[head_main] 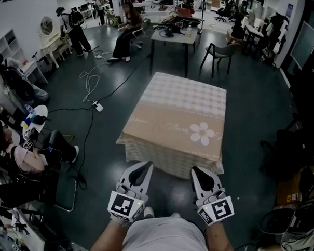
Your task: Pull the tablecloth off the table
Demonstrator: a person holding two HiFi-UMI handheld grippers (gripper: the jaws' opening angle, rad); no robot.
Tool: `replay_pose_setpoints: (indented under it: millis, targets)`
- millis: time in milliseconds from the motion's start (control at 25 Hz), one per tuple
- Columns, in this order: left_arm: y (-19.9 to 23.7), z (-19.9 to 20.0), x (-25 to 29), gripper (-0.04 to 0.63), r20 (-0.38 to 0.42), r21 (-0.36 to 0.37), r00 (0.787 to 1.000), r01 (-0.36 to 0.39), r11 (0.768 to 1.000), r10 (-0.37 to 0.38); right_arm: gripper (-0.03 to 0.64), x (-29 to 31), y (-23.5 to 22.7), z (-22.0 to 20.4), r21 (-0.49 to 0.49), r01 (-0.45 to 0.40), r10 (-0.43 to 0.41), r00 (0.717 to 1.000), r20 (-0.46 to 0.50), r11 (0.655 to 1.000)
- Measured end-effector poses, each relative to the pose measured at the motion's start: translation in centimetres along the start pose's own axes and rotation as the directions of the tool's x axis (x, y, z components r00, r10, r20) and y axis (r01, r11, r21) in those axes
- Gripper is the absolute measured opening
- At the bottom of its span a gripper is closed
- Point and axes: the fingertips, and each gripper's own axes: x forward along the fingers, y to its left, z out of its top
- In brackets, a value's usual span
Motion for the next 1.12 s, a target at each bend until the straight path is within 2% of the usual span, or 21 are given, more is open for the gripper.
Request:
replay_pose_setpoints:
  millis: [720, 840, 1120]
  targets:
    - [-6.3, -0.9, 1.7, 0.014, -0.030, 0.037, 0.999, -0.022, 0.999, 0.023, 0.029, -5.9, -4.1, 0.2, 0.034, -0.010, 0.008, 0.998, 0.063, 0.999]
    - [-6.5, -1.0, 2.0, 0.014, -0.033, 0.039, 0.999, -0.027, 0.999, 0.028, 0.029, -6.4, -4.8, 0.0, 0.069, 0.003, -0.008, 0.998, 0.068, 0.998]
    - [-5.5, -1.7, 2.9, 0.014, -0.035, 0.041, 0.999, -0.028, 0.999, 0.029, 0.029, -5.8, -6.0, -1.0, 0.079, 0.029, -0.034, 0.998, 0.059, 0.996]
